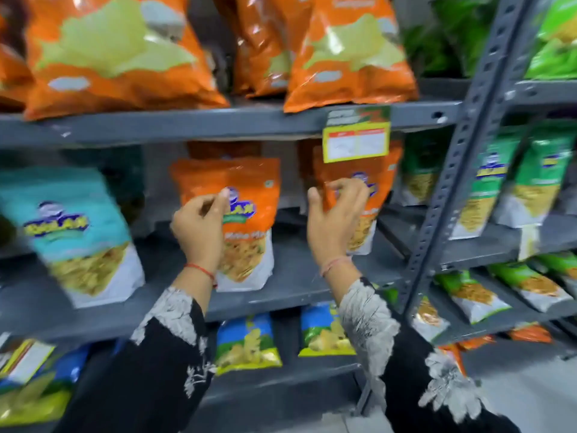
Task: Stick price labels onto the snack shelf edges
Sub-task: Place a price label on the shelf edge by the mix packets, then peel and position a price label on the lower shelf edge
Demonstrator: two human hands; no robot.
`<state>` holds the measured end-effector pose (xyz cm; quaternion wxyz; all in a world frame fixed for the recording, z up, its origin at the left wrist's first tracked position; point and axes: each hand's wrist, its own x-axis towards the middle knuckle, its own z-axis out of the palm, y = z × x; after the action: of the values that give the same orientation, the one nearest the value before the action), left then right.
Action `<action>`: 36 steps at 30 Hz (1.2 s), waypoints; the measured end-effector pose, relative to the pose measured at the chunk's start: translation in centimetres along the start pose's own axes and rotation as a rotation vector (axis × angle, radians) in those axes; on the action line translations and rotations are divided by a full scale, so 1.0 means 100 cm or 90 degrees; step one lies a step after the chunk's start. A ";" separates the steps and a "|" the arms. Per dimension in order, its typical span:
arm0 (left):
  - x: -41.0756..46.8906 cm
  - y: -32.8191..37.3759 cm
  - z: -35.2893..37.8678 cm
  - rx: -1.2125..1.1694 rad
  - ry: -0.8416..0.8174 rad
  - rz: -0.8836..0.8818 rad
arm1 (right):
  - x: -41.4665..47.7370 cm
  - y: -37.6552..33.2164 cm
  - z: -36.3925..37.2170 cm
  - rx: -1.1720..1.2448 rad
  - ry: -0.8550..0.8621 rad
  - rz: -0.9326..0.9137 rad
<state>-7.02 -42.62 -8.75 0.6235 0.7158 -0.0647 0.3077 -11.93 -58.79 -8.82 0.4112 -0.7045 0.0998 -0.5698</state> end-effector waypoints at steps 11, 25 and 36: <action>-0.026 -0.191 -0.308 0.216 0.250 -0.285 | -0.264 -0.059 0.157 0.039 -0.650 0.003; 0.040 -0.318 -0.374 -0.116 0.182 -0.568 | -0.371 -0.148 0.308 -0.029 -0.745 0.077; 0.042 -0.304 -0.388 0.156 0.060 -0.278 | -0.422 -0.134 0.270 -0.063 -0.441 0.296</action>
<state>-3.16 1.28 -31.19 0.5859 0.7680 0.1588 0.2043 -6.39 -11.92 -30.30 0.5039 -0.8320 0.1389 -0.1859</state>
